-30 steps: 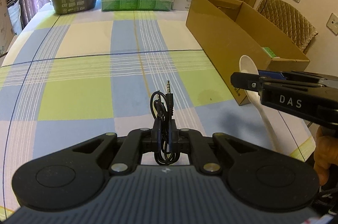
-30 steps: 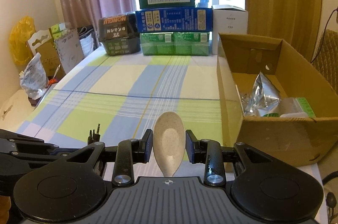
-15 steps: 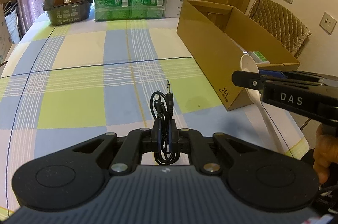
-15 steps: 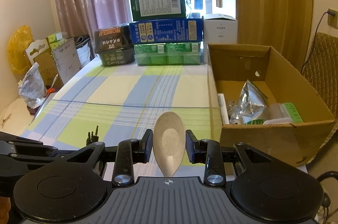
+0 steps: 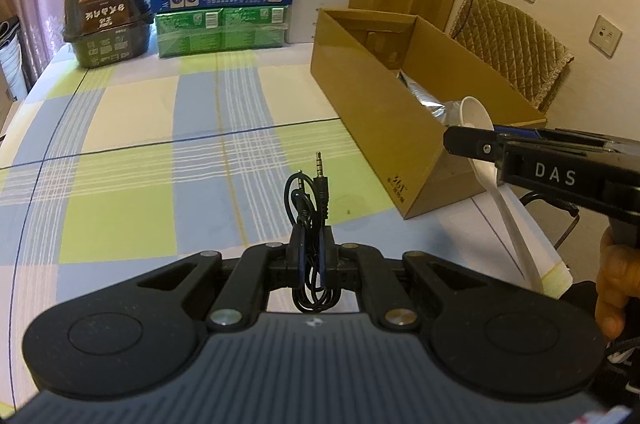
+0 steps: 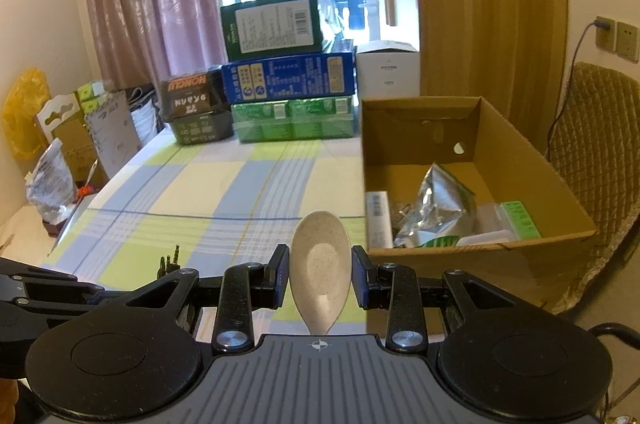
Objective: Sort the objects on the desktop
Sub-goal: 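Carry the cable with the left tool while the right tool carries the spoon to the box, then open both tools to drop the cable and spoon into the box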
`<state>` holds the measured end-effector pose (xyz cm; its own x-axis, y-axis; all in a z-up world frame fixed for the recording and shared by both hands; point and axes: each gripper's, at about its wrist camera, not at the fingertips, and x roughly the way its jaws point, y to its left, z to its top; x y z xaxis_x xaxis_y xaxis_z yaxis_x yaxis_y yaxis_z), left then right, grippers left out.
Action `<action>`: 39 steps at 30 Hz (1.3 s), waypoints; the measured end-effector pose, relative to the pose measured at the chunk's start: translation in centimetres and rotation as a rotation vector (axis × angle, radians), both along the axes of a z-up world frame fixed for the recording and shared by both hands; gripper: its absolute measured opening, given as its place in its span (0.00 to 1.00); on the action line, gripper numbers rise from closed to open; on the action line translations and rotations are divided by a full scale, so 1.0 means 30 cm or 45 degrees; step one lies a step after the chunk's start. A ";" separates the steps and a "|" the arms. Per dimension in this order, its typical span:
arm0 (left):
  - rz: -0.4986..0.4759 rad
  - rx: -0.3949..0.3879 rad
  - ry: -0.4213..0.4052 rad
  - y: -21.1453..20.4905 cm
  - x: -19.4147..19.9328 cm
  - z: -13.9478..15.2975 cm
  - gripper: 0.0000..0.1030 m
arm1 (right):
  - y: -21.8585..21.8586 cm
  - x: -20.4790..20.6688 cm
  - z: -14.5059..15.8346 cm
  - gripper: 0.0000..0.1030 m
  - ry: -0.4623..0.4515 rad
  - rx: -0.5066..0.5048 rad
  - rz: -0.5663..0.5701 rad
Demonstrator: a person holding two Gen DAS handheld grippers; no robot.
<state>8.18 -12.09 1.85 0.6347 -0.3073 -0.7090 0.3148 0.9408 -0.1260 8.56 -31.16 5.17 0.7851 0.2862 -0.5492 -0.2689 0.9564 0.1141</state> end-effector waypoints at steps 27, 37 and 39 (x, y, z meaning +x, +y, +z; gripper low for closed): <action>-0.221 -0.128 -0.111 -0.394 0.247 0.210 0.03 | -0.407 0.282 0.248 0.29 -0.043 0.126 -0.163; -0.230 -0.154 -0.098 -0.526 0.424 0.164 0.04 | -0.455 0.519 0.178 0.29 0.042 0.075 -0.145; -0.206 -0.154 -0.101 -0.534 0.443 0.152 0.21 | -0.452 0.555 0.150 0.29 0.087 0.072 -0.122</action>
